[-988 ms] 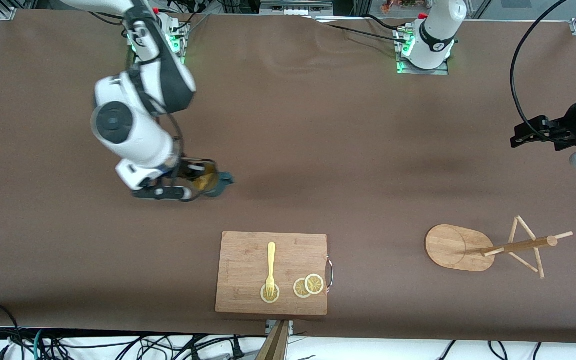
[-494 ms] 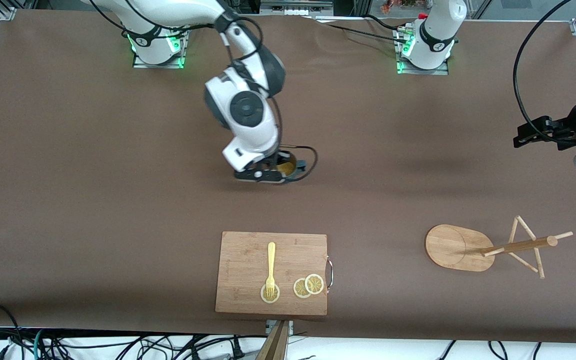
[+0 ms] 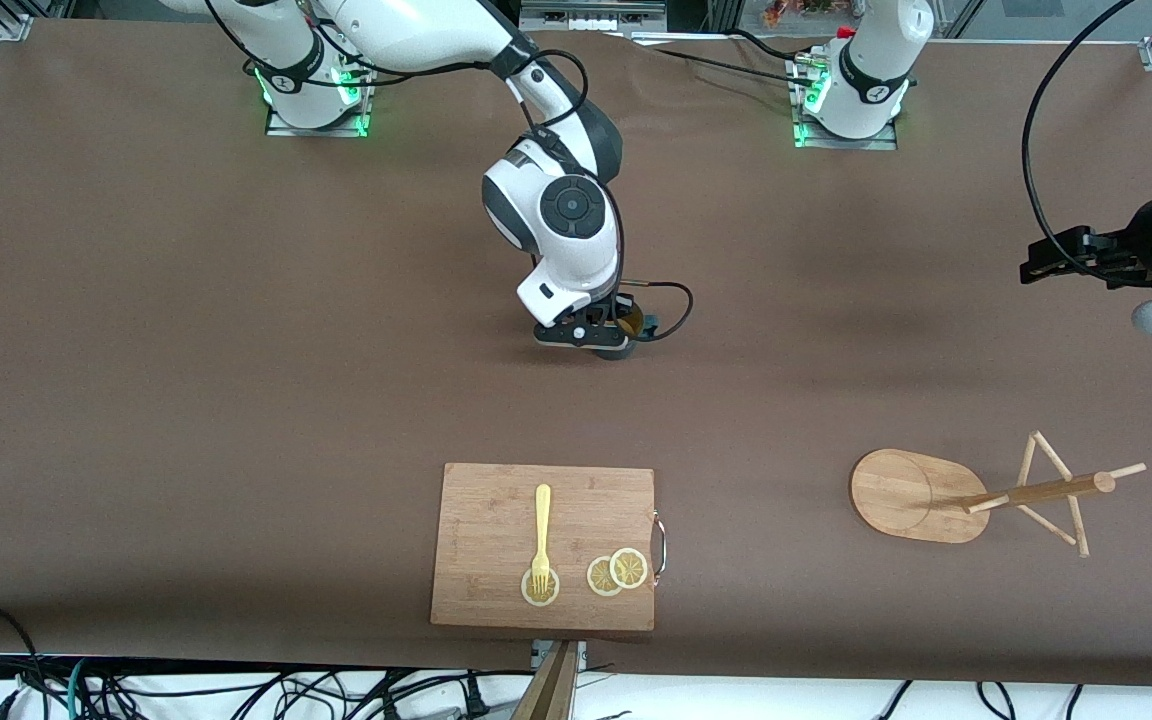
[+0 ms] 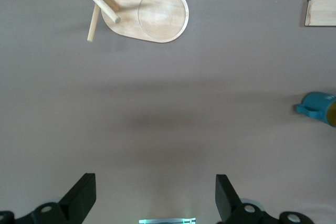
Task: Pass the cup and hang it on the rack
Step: 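Lift the teal mug with the right gripper and carry it to mid-table, then release the mug with the right gripper while the left gripper approaches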
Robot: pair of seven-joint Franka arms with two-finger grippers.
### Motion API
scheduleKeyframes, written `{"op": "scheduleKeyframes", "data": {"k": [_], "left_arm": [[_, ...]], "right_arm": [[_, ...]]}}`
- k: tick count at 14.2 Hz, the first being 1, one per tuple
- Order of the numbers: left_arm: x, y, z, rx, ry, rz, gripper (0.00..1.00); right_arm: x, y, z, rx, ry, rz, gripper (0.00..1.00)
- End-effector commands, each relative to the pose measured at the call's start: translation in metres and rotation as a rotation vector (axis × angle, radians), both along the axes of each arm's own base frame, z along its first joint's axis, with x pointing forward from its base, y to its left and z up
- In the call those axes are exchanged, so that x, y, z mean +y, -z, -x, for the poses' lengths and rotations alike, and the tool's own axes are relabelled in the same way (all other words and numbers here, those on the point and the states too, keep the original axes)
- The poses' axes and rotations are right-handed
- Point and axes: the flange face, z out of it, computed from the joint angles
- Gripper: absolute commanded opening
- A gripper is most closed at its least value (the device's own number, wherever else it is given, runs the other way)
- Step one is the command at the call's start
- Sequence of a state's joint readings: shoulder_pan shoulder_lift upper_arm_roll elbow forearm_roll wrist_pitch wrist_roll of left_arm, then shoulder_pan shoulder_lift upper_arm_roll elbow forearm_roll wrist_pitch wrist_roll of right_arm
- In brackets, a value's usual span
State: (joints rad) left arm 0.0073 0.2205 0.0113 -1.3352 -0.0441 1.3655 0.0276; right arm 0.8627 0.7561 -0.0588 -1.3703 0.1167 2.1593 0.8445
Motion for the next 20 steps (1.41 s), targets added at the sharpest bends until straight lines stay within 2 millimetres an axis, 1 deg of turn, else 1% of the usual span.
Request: {"op": "scheduleKeyframes", "data": {"k": [1, 2, 3, 4, 5, 6, 7, 8, 9, 10, 11, 12, 13, 14, 16, 17, 18, 19, 20], "left_arm": [[-0.007, 0.016, 0.012, 0.051, 0.041, 0.005, 1.0], [-0.011, 0.022, 0.016, 0.065, 0.072, 0.016, 1.0], [-0.017, 0.032, 0.019, 0.084, 0.144, 0.042, 1.0], [-0.023, 0.039, 0.021, 0.099, 0.232, 0.063, 1.0], [-0.03, 0.046, 0.023, 0.111, 0.309, 0.081, 1.0], [-0.041, 0.053, 0.024, 0.118, 0.408, 0.108, 1.0], [-0.055, 0.058, 0.025, 0.12, 0.509, 0.15, 1.0], [-0.062, 0.068, 0.026, 0.12, 0.574, 0.187, 1.0], [-0.069, 0.082, 0.028, 0.12, 0.644, 0.238, 1.0], [-0.076, 0.096, 0.03, 0.108, 0.708, 0.298, 1.0], [-0.082, 0.11, 0.03, 0.086, 0.757, 0.35, 1.0], [-0.088, 0.122, 0.031, 0.062, 0.796, 0.401, 1.0], [-0.098, 0.133, 0.033, 0.037, 0.844, 0.447, 1.0], [-0.103, 0.148, 0.035, 0.013, 0.876, 0.483, 1.0], [-0.108, 0.178, 0.04, -0.069, 0.925, 0.568, 1.0], [-0.113, 0.194, 0.044, -0.122, 0.954, 0.627, 1.0], [-0.117, 0.21, 0.047, -0.177, 0.972, 0.678, 1.0], [-0.12, 0.223, 0.052, -0.222, 0.982, 0.716, 1.0], [-0.134, 0.234, 0.058, -0.267, 1.003, 0.753, 1.0]], "right_arm": [[0.012, -0.013, 0.008, -0.01, -0.019, 0.001, 1.0], [0.009, -0.023, 0.007, -0.009, -0.019, 0.003, 1.0], [0.0, -0.043, 0.002, -0.002, -0.013, 0.013, 1.0], [-0.016, -0.064, -0.007, 0.002, 0.002, 0.035, 1.0], [-0.036, -0.09, -0.017, 0.003, 0.026, 0.059, 1.0], [-0.061, -0.114, -0.028, 0.009, 0.042, 0.088, 1.0], [-0.085, -0.137, -0.037, 0.016, 0.022, 0.109, 1.0], [-0.111, -0.156, -0.047, 0.027, -0.01, 0.133, 1.0], [-0.141, -0.171, -0.054, 0.06, -0.03, 0.167, 1.0], [-0.175, -0.183, -0.06, 0.115, -0.02, 0.208, 1.0], [-0.21, -0.203, -0.066, 0.147, -0.009, 0.225, 1.0], [-0.244, -0.228, -0.073, 0.151, -0.019, 0.212, 1.0], [-0.278, -0.246, -0.079, 0.153, -0.031, 0.204, 1.0], [-0.32, -0.264, -0.085, 0.163, -0.021, 0.204, 1.0], [-0.404, -0.3, -0.097, 0.124, 0.024, 0.172, 1.0], [-0.436, -0.314, -0.097, 0.114, 0.027, 0.148, 1.0], [-0.466, -0.322, -0.096, 0.116, 0.014, 0.144, 1.0], [-0.491, -0.329, -0.091, 0.122, -0.016, 0.127, 1.0], [-0.507, -0.333, -0.09, 0.123, -0.056, 0.125, 1.0]]}}
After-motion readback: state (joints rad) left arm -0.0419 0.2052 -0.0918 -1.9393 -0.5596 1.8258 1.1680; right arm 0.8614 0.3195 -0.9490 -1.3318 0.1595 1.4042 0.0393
